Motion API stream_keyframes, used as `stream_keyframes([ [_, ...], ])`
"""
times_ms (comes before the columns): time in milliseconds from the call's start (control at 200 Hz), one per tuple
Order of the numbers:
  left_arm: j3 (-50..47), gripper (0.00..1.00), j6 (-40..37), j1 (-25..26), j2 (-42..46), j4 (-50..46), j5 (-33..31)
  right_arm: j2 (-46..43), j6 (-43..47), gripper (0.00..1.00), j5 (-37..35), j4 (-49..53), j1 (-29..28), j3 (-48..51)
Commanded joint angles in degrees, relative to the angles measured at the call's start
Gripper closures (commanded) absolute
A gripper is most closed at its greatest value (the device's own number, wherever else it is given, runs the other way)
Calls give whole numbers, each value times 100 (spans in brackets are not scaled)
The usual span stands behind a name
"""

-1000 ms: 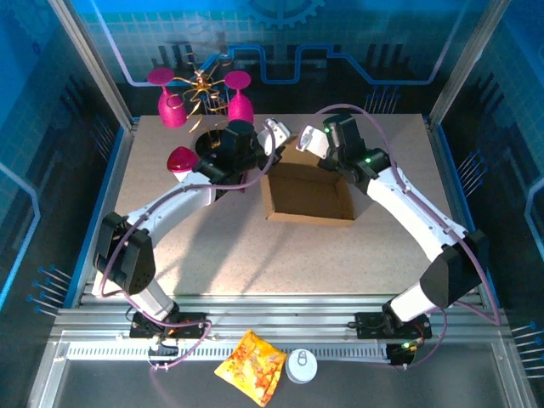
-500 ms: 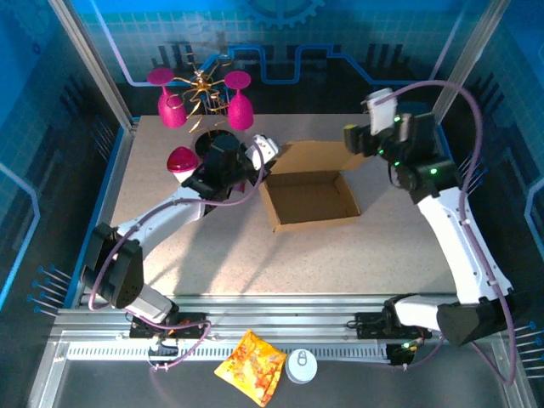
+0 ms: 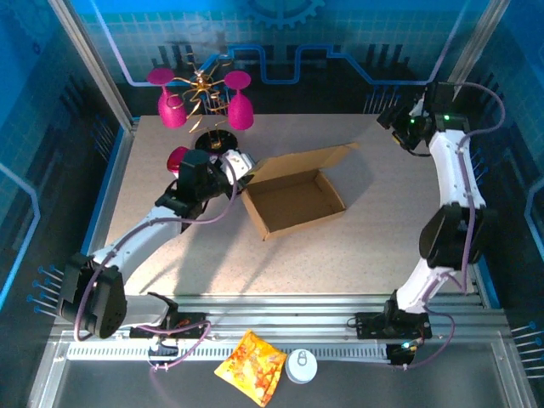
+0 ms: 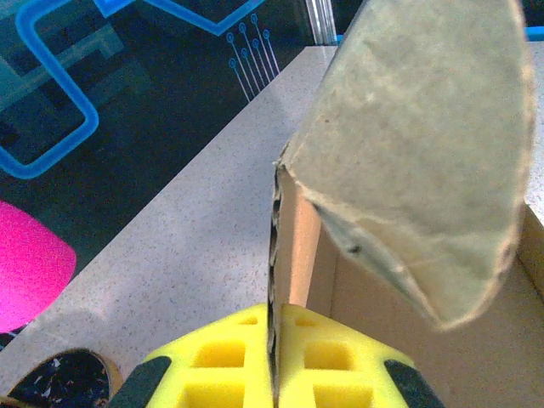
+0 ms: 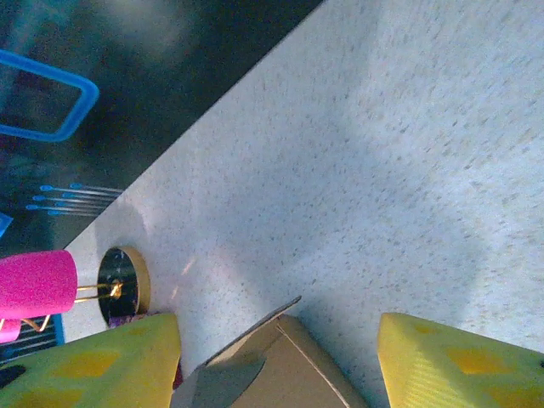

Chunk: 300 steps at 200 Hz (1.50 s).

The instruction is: Fold the paper box

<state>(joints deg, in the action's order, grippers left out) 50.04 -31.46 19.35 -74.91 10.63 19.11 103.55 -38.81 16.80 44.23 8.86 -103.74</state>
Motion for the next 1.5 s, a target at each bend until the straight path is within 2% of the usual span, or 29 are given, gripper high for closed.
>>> stream_keyframes([
  [0,-130,98,79,-145,226,-4,606,594,-29,35,837,587,-31,-671],
  [250,-265,98,223,-290,328,66,684,2121,58,34,1424,1158,-620,-2365],
  [390,-302,98,277,-327,346,115,660,2697,-92,36,1858,1117,-815,-2756],
  [540,-279,98,285,-335,307,134,558,2921,69,36,2088,1557,-954,-2938],
  [685,-297,98,305,-345,211,233,395,2501,175,36,2155,1557,-957,-2168],
  [981,-172,99,542,-345,-120,440,282,1605,-642,37,2757,451,-869,-491],
  [1121,-89,99,627,-345,-255,520,224,1312,-847,36,2683,397,-809,-81],
  [1326,-73,98,741,-336,-405,694,192,794,-2136,35,3254,-1153,-795,1202],
  [1496,70,98,804,-336,-571,720,31,612,-2051,35,3222,-727,-825,1323],
])
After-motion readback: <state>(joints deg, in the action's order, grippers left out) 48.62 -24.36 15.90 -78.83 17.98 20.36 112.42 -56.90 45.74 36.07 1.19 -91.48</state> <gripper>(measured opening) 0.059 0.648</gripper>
